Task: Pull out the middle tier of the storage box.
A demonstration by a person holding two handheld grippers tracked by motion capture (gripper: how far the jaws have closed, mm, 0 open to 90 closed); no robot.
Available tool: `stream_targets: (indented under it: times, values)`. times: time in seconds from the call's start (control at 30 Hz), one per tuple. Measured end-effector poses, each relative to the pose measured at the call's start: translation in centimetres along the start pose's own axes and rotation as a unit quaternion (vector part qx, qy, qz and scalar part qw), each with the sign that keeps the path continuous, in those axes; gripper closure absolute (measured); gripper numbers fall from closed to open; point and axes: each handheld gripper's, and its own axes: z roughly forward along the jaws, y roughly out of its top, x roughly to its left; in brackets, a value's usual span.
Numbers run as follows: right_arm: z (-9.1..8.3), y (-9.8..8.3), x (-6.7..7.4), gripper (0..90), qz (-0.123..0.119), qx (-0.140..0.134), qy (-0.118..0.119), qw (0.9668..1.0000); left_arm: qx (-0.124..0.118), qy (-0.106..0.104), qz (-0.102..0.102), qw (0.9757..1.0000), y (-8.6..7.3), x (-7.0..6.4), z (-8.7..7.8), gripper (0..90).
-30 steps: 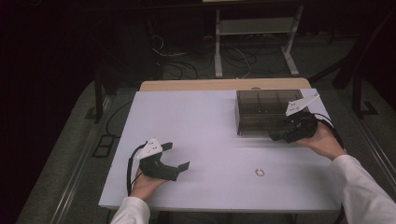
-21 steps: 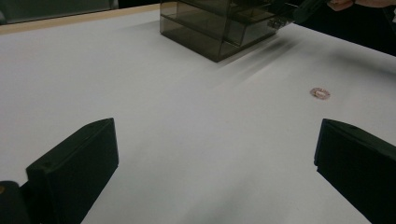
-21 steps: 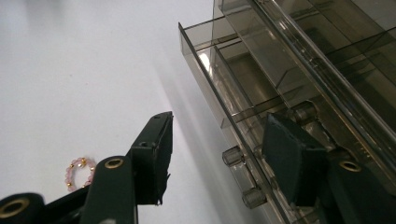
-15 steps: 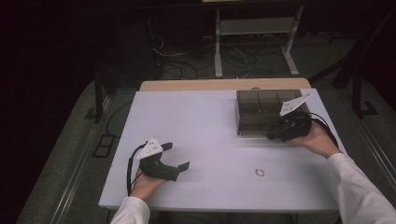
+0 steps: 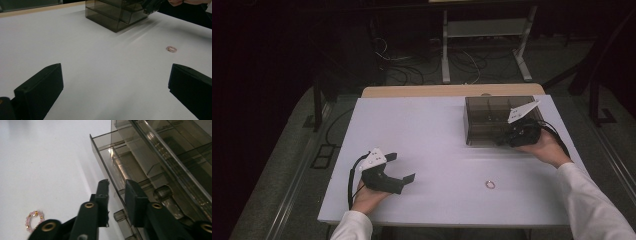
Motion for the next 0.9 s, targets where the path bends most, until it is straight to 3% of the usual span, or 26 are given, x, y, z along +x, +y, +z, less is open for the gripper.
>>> stream_targets:
  times: [0.03,0.9]
  values:
    - [0.01,0.00,-0.12,77.8,0.001,0.002,-0.001,1.0000,0.000,0.000,0.001,1.0000,-0.01,0.01,0.00,0.0]
    - [0.23,-0.11,0.53,77.4,-0.018,0.015,0.004,0.9997,0.000,0.002,0.001,1.0000,0.00,-0.01,-0.01,0.0]
